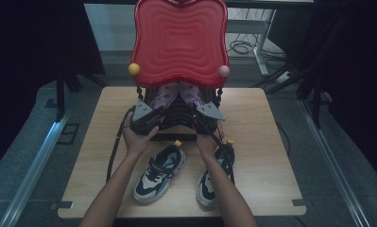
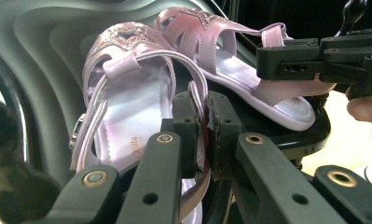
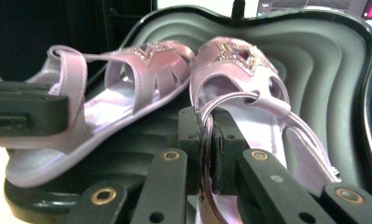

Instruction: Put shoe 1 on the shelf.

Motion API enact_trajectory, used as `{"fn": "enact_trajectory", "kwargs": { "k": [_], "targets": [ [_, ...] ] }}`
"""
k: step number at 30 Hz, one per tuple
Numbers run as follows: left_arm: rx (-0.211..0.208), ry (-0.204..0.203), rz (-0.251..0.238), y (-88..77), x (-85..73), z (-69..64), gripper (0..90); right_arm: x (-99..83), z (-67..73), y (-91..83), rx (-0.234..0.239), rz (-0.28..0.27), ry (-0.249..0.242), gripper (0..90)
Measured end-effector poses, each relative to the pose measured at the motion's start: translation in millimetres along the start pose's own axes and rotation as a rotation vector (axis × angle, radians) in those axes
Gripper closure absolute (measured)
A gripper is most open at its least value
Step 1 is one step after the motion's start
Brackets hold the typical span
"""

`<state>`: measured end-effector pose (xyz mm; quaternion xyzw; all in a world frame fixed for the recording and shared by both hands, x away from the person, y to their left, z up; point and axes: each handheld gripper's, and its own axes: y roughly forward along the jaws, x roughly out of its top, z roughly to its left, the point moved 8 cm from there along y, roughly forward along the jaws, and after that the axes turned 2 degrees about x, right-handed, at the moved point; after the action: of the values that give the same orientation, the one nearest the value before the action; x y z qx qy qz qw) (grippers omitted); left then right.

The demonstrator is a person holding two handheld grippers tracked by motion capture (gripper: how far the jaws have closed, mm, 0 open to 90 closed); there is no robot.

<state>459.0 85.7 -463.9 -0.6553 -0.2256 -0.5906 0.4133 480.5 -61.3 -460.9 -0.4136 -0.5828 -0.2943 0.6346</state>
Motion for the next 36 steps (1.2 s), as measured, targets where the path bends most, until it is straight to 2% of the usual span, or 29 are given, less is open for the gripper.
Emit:
{"fn": "enact_trajectory", "kwargs": {
  "k": [6,14,27,30,31,33,36],
  "targets": [
    [-0.008,-0.008,0.009,-0.2,-3.0,0.0,82.7,-4.6,0.2,1.1,0.013,0.025,0.020,82.9],
    [-0.010,-0.005,0.018,-1.4,-4.4,-0.3,81.5,-6.0,-1.8,0.8,0.025,0.043,0.067,75.7],
    [-0.009,0.015,0.029,-3.8,-5.8,0.7,80.6,-6.2,0.2,-1.4,0.043,0.052,0.086,68.6],
    [-0.020,0.011,0.025,-4.6,-4.9,-0.9,77.8,-5.8,0.8,-2.7,0.045,0.056,0.094,64.9],
    [-0.029,-0.003,0.020,-5.5,-3.8,-2.1,74.7,-5.4,0.6,-3.0,0.038,0.054,0.096,63.9],
    [-0.034,-0.006,0.019,-6.5,-3.0,-2.9,69.2,-4.2,1.2,-4.5,0.047,0.052,0.104,63.3],
    [-0.043,-0.016,0.021,-8.1,-3.1,-2.6,66.9,-2.9,1.5,-5.8,0.047,0.047,0.111,63.0]
  ]
}}
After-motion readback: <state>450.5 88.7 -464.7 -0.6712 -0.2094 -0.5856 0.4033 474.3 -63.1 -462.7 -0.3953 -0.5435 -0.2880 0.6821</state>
